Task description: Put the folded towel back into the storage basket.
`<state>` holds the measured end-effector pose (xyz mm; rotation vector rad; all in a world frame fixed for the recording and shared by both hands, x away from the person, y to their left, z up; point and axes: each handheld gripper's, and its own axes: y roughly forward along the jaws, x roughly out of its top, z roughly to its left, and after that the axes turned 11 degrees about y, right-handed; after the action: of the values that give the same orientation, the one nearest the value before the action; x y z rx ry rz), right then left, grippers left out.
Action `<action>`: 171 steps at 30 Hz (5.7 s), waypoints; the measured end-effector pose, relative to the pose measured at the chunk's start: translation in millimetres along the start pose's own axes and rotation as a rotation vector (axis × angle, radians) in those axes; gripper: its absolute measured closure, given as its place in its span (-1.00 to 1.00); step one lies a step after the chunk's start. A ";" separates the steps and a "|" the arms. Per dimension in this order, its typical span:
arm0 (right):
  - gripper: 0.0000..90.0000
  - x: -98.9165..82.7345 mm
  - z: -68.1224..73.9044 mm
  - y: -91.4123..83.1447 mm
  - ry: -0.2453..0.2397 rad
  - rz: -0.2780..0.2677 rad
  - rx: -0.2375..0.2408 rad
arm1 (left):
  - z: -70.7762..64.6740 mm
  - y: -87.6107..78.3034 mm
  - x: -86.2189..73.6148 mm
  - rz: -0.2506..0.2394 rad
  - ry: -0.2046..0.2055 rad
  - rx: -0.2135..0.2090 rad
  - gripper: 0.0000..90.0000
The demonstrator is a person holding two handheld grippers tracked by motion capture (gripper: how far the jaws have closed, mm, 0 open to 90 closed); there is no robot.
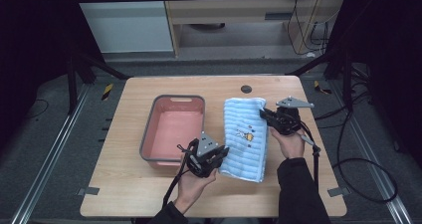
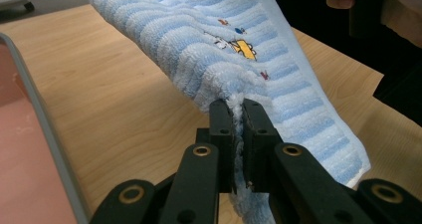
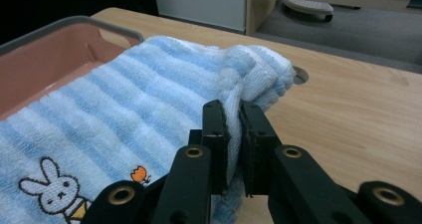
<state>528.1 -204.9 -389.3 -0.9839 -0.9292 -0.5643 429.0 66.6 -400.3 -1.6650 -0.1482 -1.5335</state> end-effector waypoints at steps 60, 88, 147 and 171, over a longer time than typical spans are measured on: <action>0.84 104.8 129.2 51.7 -0.088 -0.123 0.125 | 100.1 -111.8 6.7 -0.155 -0.076 0.195 0.88; 0.84 91.9 159.0 119.6 -0.114 -0.090 0.169 | 146.1 -114.2 -33.3 -0.088 -0.141 0.264 0.88; 0.83 16.8 149.2 174.3 -0.105 0.068 0.141 | 141.2 -70.5 -90.3 0.165 -0.131 0.243 0.88; 0.43 7.0 146.6 181.5 -0.153 0.111 0.086 | 145.7 -66.8 -93.4 0.195 -0.146 0.262 0.51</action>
<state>611.8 9.2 -430.1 -1.0048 -1.0197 -0.3564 477.8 242.6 -432.6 -1.5325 -0.2456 -1.1931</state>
